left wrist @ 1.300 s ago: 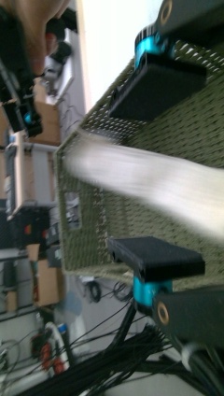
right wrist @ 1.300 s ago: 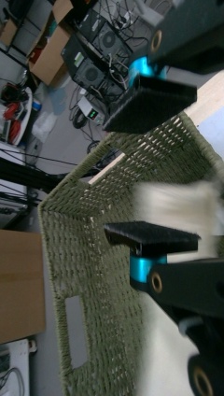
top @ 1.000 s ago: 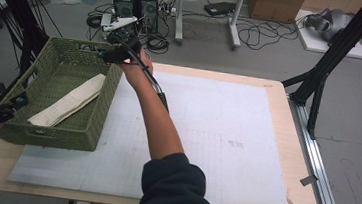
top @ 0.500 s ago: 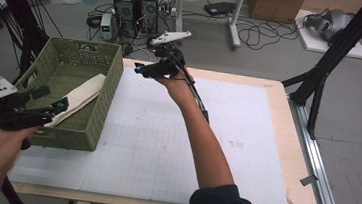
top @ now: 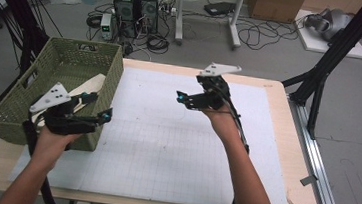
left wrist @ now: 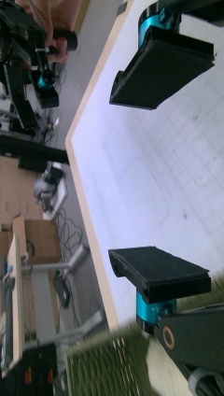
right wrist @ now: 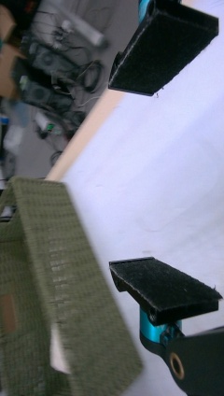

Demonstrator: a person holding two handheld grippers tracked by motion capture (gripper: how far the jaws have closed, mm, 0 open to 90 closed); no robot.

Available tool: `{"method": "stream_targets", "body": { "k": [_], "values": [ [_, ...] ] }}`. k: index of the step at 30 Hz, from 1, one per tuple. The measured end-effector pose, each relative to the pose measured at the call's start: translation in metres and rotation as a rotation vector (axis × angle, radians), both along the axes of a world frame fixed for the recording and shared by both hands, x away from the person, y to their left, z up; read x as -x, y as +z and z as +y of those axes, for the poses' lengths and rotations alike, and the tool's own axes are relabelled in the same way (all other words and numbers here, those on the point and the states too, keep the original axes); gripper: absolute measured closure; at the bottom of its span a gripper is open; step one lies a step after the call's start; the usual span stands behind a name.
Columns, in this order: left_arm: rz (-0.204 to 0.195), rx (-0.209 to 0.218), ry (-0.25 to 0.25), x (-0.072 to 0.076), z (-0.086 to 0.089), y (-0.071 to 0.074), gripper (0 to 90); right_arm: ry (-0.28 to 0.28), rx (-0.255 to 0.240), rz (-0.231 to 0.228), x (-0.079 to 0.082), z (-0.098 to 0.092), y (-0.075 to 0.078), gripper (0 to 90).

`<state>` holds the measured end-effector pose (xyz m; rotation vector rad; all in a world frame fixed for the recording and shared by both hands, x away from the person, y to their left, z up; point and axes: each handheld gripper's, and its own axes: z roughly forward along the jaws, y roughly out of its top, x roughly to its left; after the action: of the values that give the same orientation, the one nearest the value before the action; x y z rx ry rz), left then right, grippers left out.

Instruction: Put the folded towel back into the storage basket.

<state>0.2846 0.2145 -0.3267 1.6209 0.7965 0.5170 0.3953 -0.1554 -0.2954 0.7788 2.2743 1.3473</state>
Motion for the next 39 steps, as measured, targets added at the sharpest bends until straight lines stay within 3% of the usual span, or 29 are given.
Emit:
{"method": "stream_targets", "body": {
  "k": [5, 12, 18, 31, 39],
  "values": [
    [-0.019, -0.004, -0.07, -0.003, -0.027, -0.005, 21.9, -0.051, 0.004, -0.016, 0.03, -0.043, -0.013, 10.8],
    [-0.002, -0.017, -0.148, -0.011, -0.06, -0.017, 21.9, -0.135, 0.008, -0.022, 0.075, -0.098, -0.044, 10.8],
    [0.028, -0.025, -0.177, -0.017, -0.082, -0.033, 21.9, -0.195, -0.001, -0.038, 0.1, -0.127, -0.061, 10.8],
    [0.074, -0.038, -0.137, -0.021, -0.096, -0.061, 22.1, -0.296, -0.047, -0.018, 0.118, -0.151, -0.095, 10.8],
    [0.091, -0.039, -0.128, -0.014, -0.09, -0.074, 22.1, -0.289, 0.004, -0.008, 0.121, -0.146, -0.105, 10.7]
  ]
}}
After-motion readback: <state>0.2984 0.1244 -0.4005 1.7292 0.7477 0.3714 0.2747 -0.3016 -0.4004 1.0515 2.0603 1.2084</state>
